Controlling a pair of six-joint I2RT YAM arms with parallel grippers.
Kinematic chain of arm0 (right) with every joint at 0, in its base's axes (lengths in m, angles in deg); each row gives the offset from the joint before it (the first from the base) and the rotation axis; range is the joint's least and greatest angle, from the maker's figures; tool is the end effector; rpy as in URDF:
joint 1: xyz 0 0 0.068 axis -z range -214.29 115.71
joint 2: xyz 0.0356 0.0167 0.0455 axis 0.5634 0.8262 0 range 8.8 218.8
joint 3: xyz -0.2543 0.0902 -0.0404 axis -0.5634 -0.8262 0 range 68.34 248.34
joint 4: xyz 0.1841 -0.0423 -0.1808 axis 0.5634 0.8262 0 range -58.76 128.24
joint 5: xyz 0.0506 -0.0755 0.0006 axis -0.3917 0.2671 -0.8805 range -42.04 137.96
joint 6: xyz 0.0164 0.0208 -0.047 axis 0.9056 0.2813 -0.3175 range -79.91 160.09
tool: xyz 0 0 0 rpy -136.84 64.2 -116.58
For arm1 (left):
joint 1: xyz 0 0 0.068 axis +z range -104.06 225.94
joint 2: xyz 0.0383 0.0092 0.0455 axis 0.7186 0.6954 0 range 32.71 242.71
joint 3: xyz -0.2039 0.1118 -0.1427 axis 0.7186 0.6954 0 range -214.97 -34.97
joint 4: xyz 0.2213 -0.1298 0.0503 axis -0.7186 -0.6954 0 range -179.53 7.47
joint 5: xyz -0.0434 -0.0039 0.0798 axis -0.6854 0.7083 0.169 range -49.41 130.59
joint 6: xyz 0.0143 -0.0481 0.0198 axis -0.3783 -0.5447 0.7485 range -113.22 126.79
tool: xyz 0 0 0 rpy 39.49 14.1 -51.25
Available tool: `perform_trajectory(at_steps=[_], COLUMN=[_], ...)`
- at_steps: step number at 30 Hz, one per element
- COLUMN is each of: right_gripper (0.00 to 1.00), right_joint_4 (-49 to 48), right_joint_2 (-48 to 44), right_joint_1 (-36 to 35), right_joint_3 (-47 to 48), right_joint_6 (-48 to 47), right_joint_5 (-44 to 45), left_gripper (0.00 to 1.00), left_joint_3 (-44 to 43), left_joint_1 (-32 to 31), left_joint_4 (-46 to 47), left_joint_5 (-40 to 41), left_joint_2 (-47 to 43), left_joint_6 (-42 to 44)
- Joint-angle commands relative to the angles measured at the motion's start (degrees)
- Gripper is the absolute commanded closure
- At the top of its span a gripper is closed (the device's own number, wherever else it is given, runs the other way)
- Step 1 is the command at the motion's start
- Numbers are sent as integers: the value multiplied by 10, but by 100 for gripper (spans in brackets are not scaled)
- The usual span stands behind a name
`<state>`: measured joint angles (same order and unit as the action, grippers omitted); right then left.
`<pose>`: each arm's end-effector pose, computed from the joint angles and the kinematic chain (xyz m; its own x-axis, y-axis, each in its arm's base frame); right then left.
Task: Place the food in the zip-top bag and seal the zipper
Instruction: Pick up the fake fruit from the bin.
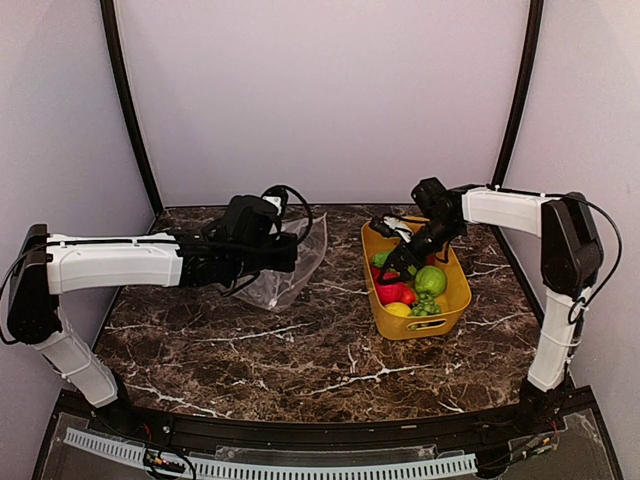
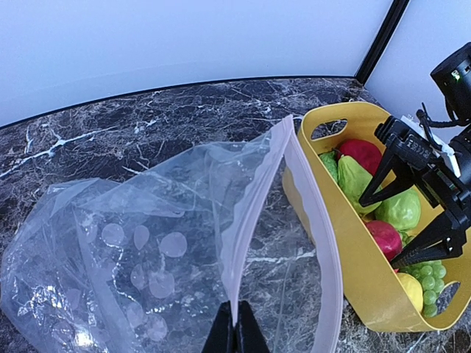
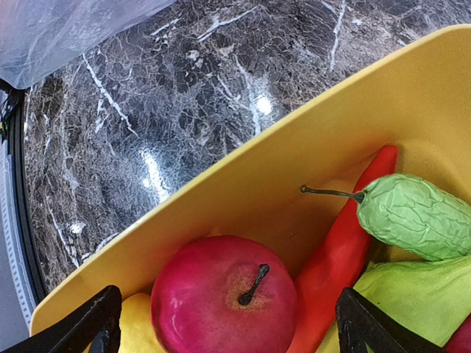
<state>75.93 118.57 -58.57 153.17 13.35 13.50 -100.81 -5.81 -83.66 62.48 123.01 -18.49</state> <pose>0.3498 0.1798 0.2161 -0.5298 -0.6460 -0.5495 -0.8476 0.4255 0.3170 0.2369 -0.2790 0.2844 -0.4641 -0.0513 -0.8843 0.3565 0.9031 -0.2395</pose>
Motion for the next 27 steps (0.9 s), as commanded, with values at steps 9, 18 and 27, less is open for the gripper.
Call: perform_trajectory(at_steps=[9, 18, 27], right_gripper=[8, 33, 50], right_joint_4=[13, 31, 56], right_joint_2=[2, 5, -112], right_joint_1=[-4, -5, -3], right_joint_3=[-20, -18, 17], right_joint_6=[-14, -7, 3], right_joint_5=[20, 15, 33], left_gripper=[99, 99, 99], left_joint_3=[8, -7, -15], left_joint_1=[1, 1, 1], left_joint_4=[-14, -20, -17], left_joint_5=[-7, -15, -29], left_joint_2=[-6, 6, 15], left_joint_6=[2, 0, -18])
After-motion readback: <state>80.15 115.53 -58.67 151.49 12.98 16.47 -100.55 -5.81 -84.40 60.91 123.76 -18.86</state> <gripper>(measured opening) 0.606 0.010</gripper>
